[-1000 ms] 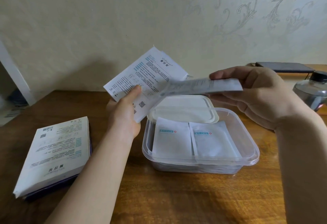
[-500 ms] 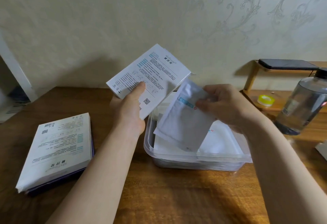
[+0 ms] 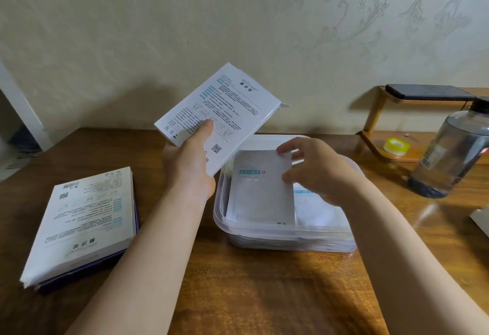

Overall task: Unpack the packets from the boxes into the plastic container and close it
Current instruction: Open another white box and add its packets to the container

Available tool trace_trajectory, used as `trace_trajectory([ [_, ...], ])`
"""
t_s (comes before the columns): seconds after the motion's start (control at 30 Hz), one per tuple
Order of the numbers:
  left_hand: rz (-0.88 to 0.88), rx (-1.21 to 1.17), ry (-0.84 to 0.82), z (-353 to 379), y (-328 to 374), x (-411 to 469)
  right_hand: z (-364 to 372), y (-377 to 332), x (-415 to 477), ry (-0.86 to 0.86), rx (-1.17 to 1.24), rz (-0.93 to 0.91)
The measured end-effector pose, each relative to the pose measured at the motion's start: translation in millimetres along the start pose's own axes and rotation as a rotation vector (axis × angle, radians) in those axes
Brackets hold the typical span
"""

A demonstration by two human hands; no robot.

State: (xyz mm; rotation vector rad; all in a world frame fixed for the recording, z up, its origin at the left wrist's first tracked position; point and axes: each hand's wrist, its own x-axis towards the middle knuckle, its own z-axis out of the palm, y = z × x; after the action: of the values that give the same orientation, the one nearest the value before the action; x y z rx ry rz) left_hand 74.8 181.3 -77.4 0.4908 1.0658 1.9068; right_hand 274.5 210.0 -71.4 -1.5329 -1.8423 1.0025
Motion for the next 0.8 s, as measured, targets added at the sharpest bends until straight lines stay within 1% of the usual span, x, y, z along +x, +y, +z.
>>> trace_trajectory([
  [0.07, -0.002, 0.003, -0.006, 0.0, -1.4, 1.1, 4.6, -0.2, -0.2, 0.014, -0.204, -0.055],
  [0.13, -0.006, 0.002, -0.004, 0.3, -2.1, 1.9, 6.4, -1.7, -2.2, -0.010, -0.403, -0.118],
  [0.23, -0.007, 0.001, -0.005, 1.5, -2.7, 2.3, 6.6, -4.1, -3.5, 0.022, -0.597, -0.216],
  [0.3, -0.008, 0.011, -0.008, 1.9, -3.2, 2.8, 6.3, -7.7, -6.6, 0.016, -0.641, -0.256],
  [0.4, -0.005, 0.012, -0.013, 1.6, -3.6, 2.2, 10.4, -14.2, -13.1, -0.088, -0.646, -0.276],
  [0.47, -0.002, 0.027, -0.020, 1.8, -3.7, 0.8, 17.4, -16.6, -16.2, -0.135, -0.690, -0.286],
  [0.63, -0.008, 0.026, -0.021, 0.6, -2.8, 2.4, 37.2, -8.6, -14.3, -0.289, -0.799, -0.174],
  [0.7, -0.009, 0.031, -0.027, 0.0, -2.7, 3.0, 40.1, -5.5, -13.4, -0.314, -0.817, -0.157],
  [0.8, -0.022, 0.020, -0.036, 0.3, -3.5, 3.5, 40.3, -6.0, -12.6, -0.305, -0.858, -0.160],
])
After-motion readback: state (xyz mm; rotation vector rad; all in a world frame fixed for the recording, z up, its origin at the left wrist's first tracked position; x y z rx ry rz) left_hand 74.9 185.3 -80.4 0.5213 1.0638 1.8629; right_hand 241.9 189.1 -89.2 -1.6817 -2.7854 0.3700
